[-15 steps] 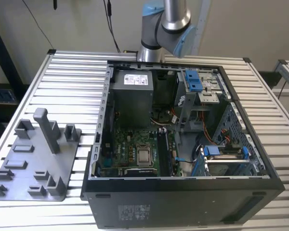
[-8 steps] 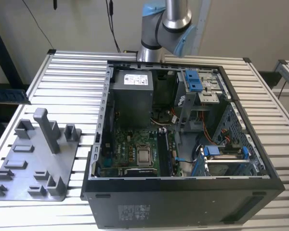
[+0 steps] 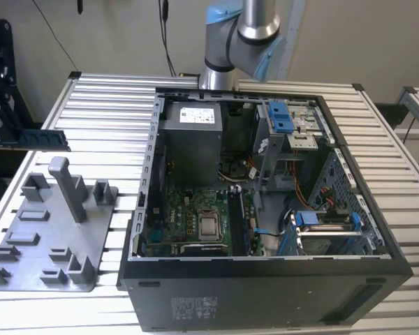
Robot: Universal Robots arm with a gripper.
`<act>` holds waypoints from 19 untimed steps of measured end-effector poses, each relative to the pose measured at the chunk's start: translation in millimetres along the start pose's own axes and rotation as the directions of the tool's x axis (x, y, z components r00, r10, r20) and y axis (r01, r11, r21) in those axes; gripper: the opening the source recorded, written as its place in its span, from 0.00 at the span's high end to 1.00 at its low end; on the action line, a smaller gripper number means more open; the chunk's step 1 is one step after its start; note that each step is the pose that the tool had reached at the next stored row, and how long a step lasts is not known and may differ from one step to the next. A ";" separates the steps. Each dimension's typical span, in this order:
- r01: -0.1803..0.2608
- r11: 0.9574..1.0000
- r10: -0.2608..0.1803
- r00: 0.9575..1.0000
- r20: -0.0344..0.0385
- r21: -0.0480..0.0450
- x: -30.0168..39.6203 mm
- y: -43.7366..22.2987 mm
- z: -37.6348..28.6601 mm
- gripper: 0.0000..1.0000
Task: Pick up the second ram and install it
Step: 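Pick up the second ram and move it above second insertion slot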
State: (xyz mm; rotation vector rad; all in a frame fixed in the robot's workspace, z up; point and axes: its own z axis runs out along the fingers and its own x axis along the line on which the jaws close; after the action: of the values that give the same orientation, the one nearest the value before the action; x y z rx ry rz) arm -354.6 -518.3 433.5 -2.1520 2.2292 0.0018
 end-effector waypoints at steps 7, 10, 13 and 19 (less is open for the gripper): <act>0.002 1.000 -0.002 1.000 0.000 0.000 -1.0 -29.2 0.8 0.86; 0.003 1.000 -0.003 1.000 0.000 0.000 -1.4 -41.8 1.2 0.86; 0.004 1.000 -0.004 1.000 0.000 0.000 -1.9 -55.1 1.7 0.86; 0.007 1.000 -0.007 1.000 0.000 0.000 -2.8 -82.2 2.4 0.86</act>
State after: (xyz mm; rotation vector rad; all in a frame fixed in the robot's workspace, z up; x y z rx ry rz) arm -272.4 -518.3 433.5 -2.1598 2.2220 0.0020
